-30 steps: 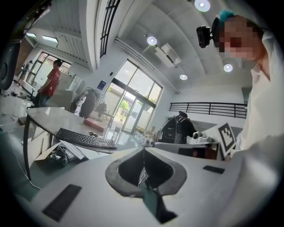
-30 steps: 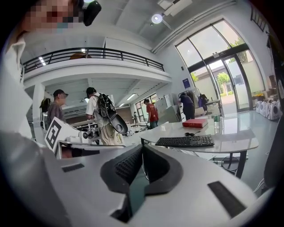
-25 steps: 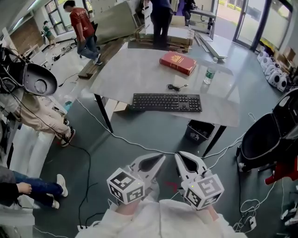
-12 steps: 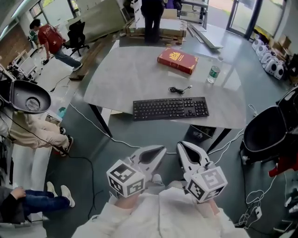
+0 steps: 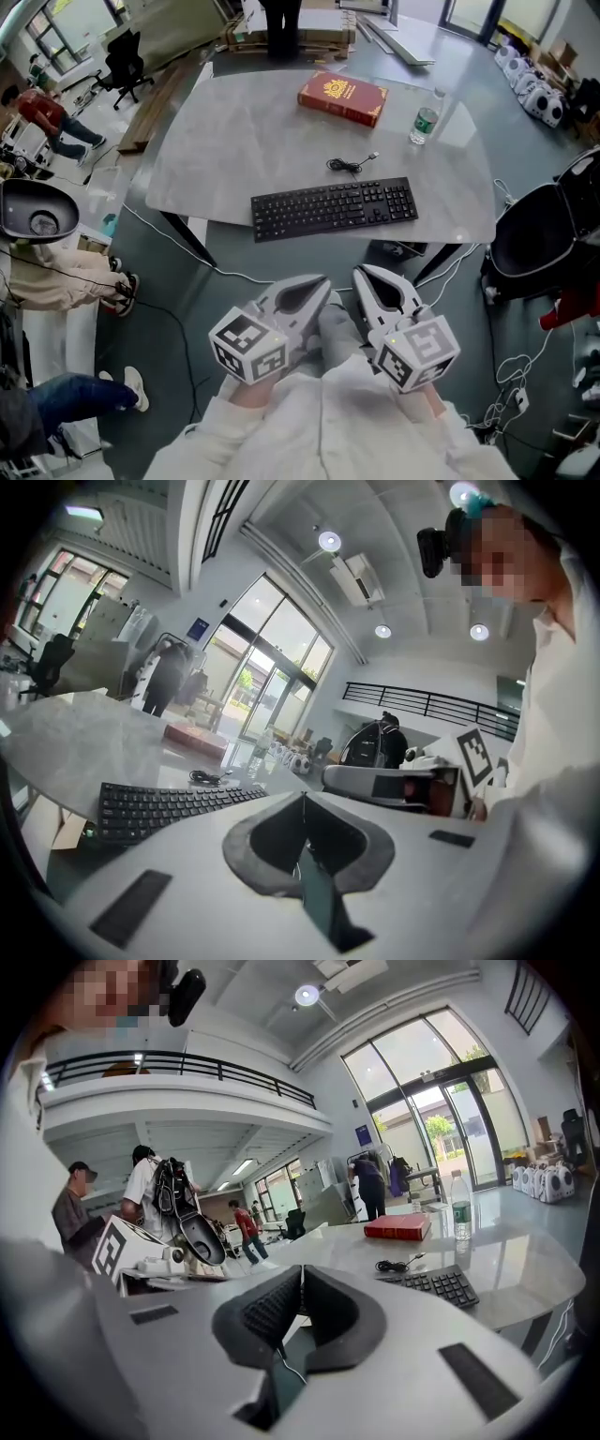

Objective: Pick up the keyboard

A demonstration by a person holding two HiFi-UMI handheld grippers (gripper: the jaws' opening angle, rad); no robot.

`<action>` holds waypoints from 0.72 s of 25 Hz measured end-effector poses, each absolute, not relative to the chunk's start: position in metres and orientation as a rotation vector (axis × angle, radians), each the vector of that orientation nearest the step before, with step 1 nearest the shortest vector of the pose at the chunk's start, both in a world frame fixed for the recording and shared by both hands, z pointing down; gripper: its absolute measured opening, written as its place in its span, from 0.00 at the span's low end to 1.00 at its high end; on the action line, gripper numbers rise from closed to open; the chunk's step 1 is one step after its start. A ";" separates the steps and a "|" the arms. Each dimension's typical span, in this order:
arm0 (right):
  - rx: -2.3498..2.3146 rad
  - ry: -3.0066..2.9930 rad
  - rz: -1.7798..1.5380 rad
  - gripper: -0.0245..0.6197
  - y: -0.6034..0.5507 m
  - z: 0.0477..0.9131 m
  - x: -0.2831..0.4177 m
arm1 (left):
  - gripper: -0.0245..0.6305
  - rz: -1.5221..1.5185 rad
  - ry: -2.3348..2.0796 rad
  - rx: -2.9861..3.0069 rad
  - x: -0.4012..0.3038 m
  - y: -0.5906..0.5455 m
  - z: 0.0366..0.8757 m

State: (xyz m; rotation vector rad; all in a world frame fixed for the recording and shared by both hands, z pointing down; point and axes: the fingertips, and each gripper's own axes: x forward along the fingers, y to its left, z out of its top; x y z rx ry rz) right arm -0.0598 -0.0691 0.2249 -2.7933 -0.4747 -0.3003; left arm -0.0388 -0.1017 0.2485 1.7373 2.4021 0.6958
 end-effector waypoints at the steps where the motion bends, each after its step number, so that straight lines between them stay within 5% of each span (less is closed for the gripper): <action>1: -2.792 -0.469 -0.305 0.09 -0.063 0.227 -0.055 | 0.06 0.701 2.398 1.742 -0.034 -0.096 0.250; 18: -2.776 -0.374 -0.332 0.09 0.069 0.230 0.006 | 0.06 0.766 2.326 1.805 0.027 0.029 0.258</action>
